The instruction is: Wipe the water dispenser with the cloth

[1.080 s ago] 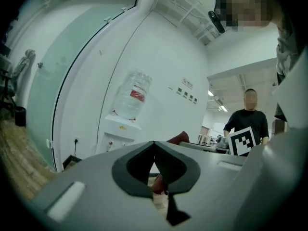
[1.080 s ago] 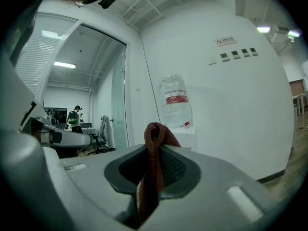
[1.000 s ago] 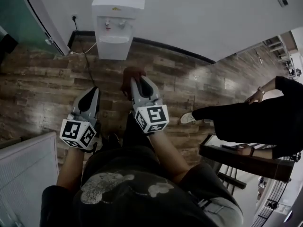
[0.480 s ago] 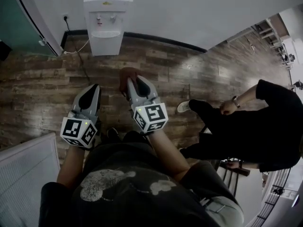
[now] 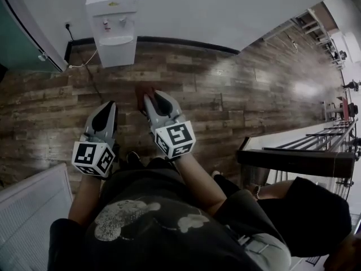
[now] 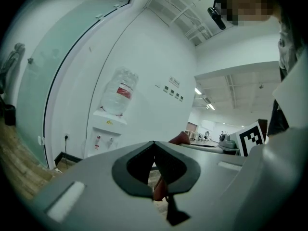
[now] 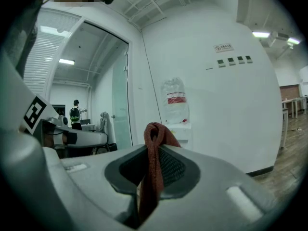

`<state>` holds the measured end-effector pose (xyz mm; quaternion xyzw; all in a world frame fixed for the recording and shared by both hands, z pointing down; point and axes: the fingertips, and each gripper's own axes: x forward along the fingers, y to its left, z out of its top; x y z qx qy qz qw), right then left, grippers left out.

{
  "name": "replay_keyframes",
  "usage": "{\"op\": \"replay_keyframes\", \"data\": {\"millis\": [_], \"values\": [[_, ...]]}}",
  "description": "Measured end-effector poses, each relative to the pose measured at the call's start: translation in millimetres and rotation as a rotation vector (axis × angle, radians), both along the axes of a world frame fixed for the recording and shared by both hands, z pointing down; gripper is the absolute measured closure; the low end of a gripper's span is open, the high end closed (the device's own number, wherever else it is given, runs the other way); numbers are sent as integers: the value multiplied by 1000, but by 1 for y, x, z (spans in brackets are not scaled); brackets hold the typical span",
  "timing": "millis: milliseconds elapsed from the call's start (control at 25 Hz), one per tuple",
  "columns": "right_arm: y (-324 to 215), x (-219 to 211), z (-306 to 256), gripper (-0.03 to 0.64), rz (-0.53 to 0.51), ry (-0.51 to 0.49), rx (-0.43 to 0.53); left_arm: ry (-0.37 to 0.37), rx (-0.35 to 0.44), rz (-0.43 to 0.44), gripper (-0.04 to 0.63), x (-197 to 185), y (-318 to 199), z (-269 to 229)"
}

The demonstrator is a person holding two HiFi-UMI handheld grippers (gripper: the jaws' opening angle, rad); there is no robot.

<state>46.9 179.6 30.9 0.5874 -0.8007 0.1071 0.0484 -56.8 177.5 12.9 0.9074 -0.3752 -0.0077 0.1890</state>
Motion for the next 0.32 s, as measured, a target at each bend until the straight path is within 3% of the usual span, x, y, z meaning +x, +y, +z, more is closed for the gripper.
{"op": "replay_keyframes", "data": {"millis": [320], "values": [[6, -3, 4, 577, -23, 16, -13, -4, 1, 12, 577, 1, 2, -1]]}}
